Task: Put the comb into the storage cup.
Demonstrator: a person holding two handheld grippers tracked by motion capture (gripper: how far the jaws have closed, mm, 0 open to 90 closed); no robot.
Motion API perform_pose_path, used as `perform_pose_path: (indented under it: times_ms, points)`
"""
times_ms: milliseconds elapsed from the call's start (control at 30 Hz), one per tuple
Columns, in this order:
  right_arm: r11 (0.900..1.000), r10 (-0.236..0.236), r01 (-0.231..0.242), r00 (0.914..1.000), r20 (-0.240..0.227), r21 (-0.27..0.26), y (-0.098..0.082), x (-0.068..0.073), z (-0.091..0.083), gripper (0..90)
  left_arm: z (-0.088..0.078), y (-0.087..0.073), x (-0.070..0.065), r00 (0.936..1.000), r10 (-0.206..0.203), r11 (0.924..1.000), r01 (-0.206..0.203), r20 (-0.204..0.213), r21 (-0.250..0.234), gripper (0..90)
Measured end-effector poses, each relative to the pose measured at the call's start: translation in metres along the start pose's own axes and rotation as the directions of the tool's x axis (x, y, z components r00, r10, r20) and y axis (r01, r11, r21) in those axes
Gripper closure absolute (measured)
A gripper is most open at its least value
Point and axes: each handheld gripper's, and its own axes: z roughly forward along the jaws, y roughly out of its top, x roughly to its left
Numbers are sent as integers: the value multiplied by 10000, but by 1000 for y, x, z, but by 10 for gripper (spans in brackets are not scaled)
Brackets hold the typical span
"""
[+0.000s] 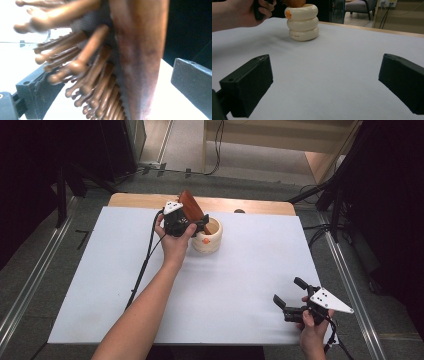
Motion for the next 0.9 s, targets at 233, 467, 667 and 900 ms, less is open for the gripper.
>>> perform_pose_path:
  times_ms: [233, 467, 667, 900]
  points:
    - [10000, -29, 29, 10000, 20, 1, 0, 0, 1, 0, -7, 0, 3, 9999, 87, 9999, -86, -112, 63, 0]
    - [10000, -12, 12, 10000, 25, 45, 0, 1, 1, 0, -19, -1, 4, 9993, 345, 9994, -346, -146, -8, 0]
    - [10000, -41, 41, 10000, 16, 51, 0, 1, 1, 0, -27, -1, 4, 9983, 573, 9984, -573, -96, -33, 0]
    - [10000, -33, 32, 10000, 37, 80, 0, 1, 1, 0, -39, -2, 5, 9975, 702, 9975, -702, -63, -111, 0]
